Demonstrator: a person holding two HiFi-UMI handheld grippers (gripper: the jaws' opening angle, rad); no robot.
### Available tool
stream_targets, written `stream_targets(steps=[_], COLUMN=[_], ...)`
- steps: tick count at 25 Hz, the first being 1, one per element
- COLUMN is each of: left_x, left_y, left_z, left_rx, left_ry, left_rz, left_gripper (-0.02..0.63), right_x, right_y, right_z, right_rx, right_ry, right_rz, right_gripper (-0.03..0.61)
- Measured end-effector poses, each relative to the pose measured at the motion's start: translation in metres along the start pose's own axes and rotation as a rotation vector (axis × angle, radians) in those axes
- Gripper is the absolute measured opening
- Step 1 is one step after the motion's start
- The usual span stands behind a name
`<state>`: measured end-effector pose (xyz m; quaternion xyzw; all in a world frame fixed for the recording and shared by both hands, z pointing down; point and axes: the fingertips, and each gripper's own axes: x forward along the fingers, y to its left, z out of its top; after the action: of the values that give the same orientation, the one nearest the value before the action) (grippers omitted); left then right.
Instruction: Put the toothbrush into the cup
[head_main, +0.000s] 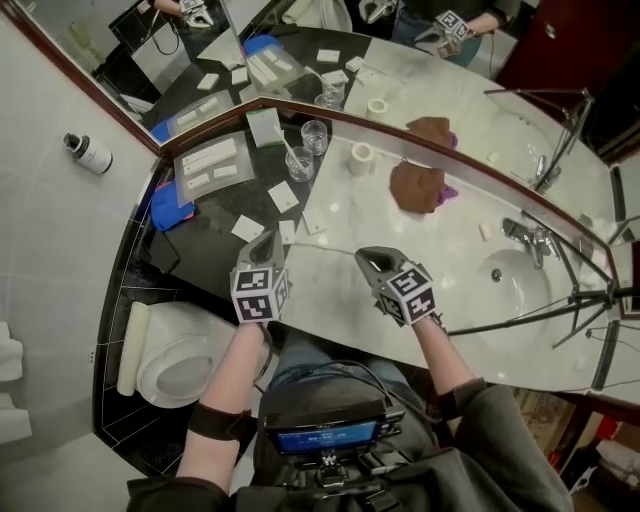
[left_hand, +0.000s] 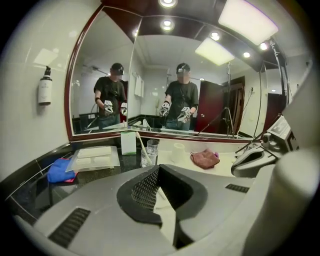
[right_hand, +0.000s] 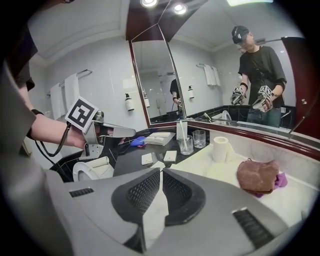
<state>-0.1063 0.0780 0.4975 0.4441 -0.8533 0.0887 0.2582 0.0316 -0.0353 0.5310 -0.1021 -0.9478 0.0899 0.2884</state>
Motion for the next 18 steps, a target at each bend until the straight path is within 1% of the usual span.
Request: stream_targets(steps=[3,5,8,10,14,18], left_x=[-0.022,-0.034,-0.050,-0.058,-0.074,-0.080], left_y=[-0.010,-0.013,-0.011,-0.008,-0.004,-0.005], left_z=[-0.014,-0.024,-0.039,-0.045,-0.048,-0.048], left_rx=[-0.012,-0.036,-0.075,-0.086,-0.067,-0.019], left_ry=[0.003,0.007,0.010,0.001,-0.018,-0.026], left_rz=[0.007,0.013,0.029,0.045,0.064,0.067], left_gripper=[0.003,0.002,0.002,0.002,0.002,0.003], right_x=[-0.010,-0.016,-0.022,-0.024,-0.025,-0.020], right_y=[0.006,0.010,0.016,0.018,0.025,0.031], right_z=[-0.011,-0.016,-0.024,-0.026,-0.032,-0.032], right_rx=[-0.008,-0.015,-0.026,-0.029,-0.043,-0.104], right_ry=[0.015,0.020,0.023,0.019,0.025,0.052], right_rz=[0.014,0.018,0.028,0.030,0.034,0.037], right_gripper=[0.017,0.017,0.017,0.017,0.017,0.020])
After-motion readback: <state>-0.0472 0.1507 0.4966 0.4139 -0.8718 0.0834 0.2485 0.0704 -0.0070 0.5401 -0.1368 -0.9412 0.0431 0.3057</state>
